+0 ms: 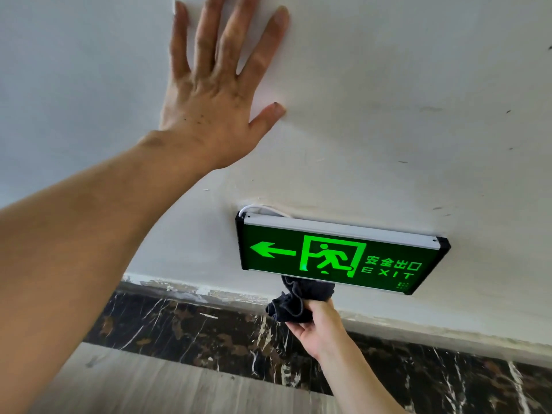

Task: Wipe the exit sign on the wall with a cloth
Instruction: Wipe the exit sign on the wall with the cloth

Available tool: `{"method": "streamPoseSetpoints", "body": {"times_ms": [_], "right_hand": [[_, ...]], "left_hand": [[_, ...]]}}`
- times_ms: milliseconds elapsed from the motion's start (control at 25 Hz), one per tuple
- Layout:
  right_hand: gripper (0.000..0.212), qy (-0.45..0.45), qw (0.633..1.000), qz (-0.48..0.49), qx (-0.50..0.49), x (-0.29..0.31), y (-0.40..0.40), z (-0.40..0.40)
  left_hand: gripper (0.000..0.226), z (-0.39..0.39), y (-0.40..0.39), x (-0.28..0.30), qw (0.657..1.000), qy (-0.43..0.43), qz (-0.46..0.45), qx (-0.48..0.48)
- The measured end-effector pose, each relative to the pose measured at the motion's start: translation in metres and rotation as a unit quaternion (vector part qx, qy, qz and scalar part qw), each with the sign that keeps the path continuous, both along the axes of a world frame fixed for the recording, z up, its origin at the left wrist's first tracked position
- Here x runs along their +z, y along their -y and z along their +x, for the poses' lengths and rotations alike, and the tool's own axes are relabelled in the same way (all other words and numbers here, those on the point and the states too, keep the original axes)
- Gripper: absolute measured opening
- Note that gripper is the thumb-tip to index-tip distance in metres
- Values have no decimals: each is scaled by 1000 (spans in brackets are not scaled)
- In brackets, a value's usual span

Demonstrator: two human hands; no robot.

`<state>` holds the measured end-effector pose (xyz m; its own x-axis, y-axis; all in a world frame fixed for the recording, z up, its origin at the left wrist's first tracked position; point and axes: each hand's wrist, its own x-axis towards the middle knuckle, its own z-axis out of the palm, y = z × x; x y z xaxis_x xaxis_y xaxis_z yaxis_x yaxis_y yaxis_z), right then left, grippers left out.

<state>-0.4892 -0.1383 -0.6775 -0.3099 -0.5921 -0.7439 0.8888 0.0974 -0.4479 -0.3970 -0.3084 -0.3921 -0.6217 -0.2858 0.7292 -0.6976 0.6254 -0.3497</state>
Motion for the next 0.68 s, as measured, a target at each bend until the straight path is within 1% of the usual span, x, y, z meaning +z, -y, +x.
{"method": "streamPoseSetpoints", "body": {"times_ms": [160,280,360,440,560,600,680], "right_hand": [[54,-8,999,18,49,3,28,35],[53,-11,997,13,80,7,44,56],[51,-32,991,17,129,10,52,68],[48,-73,973,34,214,14,57,78],[50,-146,917,44,369,22,51,83],[50,-160,905,43,391,26,47,82],[48,-189,901,43,387,33,36,74]], "left_hand": [[79,-1,0,0,1000,-4,-6,2],[79,-1,3,-1,1000,-7,-12,-2],[79,0,3,0,1000,-9,-16,-2],[78,0,1,0,1000,-7,-16,0],[78,0,-1,2,1000,2,-12,1],[78,1,-2,3,1000,5,-11,1],[76,3,-4,5,1000,10,-6,-5]]}}
